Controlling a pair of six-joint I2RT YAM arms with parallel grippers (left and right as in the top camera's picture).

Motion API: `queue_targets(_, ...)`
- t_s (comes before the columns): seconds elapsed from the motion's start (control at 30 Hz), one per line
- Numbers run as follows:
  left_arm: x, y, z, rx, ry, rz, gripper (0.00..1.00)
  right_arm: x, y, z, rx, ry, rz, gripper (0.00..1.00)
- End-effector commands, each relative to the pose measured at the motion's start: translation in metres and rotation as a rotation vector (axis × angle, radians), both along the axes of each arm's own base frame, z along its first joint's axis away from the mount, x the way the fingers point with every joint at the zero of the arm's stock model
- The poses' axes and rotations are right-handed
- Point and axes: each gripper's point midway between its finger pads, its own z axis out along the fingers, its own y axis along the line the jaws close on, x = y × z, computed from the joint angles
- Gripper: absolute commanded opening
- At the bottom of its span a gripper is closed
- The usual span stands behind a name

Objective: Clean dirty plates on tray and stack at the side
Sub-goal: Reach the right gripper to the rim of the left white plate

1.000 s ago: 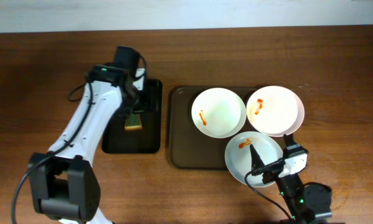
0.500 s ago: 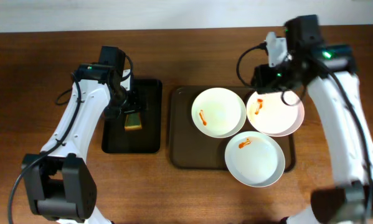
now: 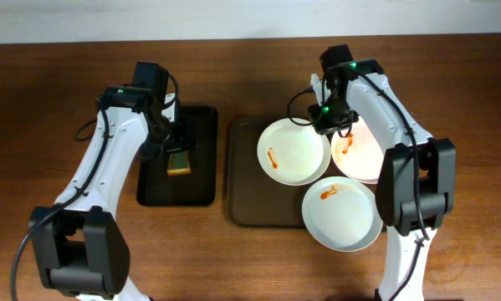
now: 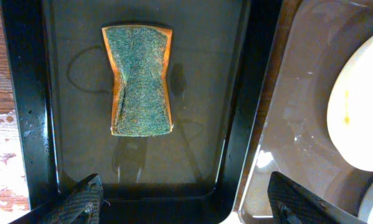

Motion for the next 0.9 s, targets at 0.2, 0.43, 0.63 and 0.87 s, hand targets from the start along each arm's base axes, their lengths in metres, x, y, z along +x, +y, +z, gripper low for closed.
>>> queue_targets(0.2, 0.001, 0.001, 0.001, 0.009, -0.002, -0.012, 0.86, -0.016, -0.011, -0.038, -0.084, 0.046, 0.014, 0.25)
queue_targets(0.43, 0.0, 0.001, 0.001, 0.01, 0.004, -0.013, 0.87, -0.026, 0.001, -0.043, -0.013, 0.084, 0.012, 0.09)
queue_targets(0.63, 0.0, 0.005, 0.0, 0.033, 0.002, -0.009, 0.87, -0.042, -0.001, -0.043, -0.013, 0.165, -0.166, 0.18)
queue_targets(0.87, 0.0, 0.005, 0.0, 0.036, 0.002, -0.008, 0.87, -0.058, -0.003, -0.041, -0.026, 0.23, -0.167, 0.12)
